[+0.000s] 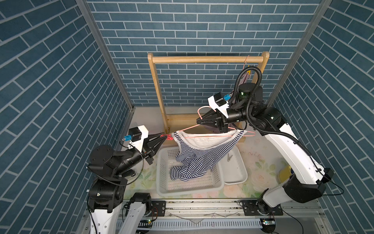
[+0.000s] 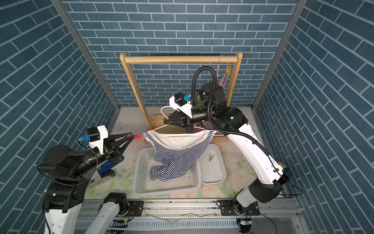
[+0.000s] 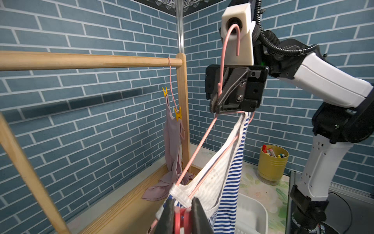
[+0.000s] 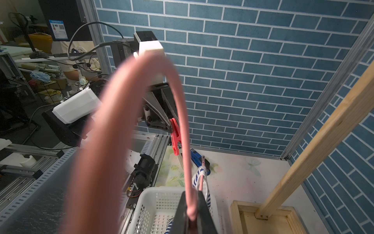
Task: Remove the clothespins securing tank tops to the hanger
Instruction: Remove the clothespin from the hanger.
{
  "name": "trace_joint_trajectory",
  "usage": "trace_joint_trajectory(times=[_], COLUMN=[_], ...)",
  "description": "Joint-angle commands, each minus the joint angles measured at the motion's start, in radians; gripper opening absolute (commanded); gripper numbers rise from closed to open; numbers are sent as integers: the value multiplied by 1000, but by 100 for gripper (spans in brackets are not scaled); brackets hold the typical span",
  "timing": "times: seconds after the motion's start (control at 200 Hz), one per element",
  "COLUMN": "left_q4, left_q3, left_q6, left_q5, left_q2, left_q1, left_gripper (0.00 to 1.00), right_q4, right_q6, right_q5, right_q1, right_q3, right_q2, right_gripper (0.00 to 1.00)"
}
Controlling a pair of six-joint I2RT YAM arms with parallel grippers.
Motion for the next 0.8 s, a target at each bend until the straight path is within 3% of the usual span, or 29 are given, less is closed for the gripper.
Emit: trace_joint_trajectory(times=[0.0, 0.215, 0.545, 0.795], left_q4=[33, 49, 42, 33], left_q3=[-21, -50, -70, -81], left_q6=[-23, -50, -53, -57], left_q5=[-160, -345, -435, -420], left_q2=[-24, -42, -80, -81], left_q1=[-5, -6, -5, -5], left_gripper=[0, 0, 0, 0], right_q4=[-6, 13, 341, 472], right_q6=[-6, 25, 262, 401], right_q5=[27, 43, 54, 175], right_q1=[25, 73, 114, 170], right_q3=[7, -17, -240, -388], right_q2=[16, 12, -53, -83], right_gripper=[0, 0, 0, 0])
